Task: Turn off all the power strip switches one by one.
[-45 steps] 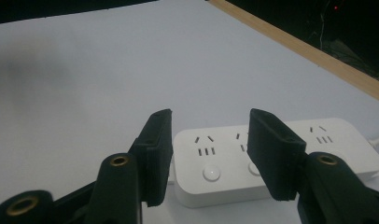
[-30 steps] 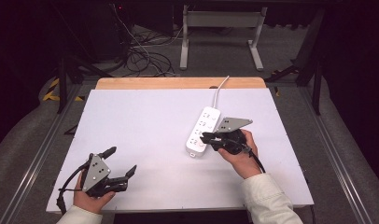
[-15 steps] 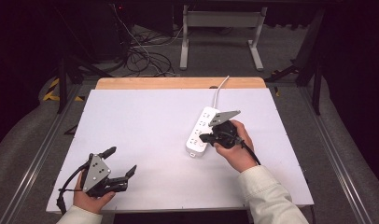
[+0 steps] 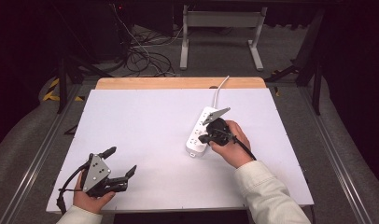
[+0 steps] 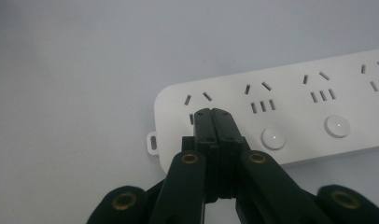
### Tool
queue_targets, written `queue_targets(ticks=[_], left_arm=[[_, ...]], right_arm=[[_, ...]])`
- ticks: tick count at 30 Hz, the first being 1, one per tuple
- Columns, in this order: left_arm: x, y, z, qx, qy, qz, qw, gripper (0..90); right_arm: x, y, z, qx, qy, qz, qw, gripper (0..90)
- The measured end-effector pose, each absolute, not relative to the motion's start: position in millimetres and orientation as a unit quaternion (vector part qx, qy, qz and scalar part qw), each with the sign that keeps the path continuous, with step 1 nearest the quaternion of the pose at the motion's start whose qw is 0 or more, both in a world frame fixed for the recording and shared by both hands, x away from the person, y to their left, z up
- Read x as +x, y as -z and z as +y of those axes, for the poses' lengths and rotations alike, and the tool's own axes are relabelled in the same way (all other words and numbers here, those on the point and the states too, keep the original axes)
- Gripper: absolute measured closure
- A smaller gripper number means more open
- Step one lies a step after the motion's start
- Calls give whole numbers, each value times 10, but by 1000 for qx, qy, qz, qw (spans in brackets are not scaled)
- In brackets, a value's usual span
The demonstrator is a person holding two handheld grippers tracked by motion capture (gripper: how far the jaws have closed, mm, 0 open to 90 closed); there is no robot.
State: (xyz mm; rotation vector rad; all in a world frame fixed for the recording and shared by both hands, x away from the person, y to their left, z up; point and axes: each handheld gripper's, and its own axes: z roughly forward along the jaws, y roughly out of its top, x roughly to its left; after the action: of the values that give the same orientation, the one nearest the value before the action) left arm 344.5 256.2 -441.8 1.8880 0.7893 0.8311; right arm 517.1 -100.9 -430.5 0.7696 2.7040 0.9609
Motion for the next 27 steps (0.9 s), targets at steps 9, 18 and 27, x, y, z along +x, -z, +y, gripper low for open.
queue_targets(ticks=[9, 18, 27], left_arm=[[3445, 4420, 2561, 763, -332, 321, 452, 145], [3445, 4415, 2565, 763, -334, 319, 452, 144], [3446, 4418, 2562, 763, -333, 319, 452, 145]], right_arm=[[5207, 4359, -967, 258, -299, 915, 82, 900], [5222, 4386, -945, 257, -291, 918, 78, 900], [5232, 4414, -944, 266, -290, 917, 70, 900]])
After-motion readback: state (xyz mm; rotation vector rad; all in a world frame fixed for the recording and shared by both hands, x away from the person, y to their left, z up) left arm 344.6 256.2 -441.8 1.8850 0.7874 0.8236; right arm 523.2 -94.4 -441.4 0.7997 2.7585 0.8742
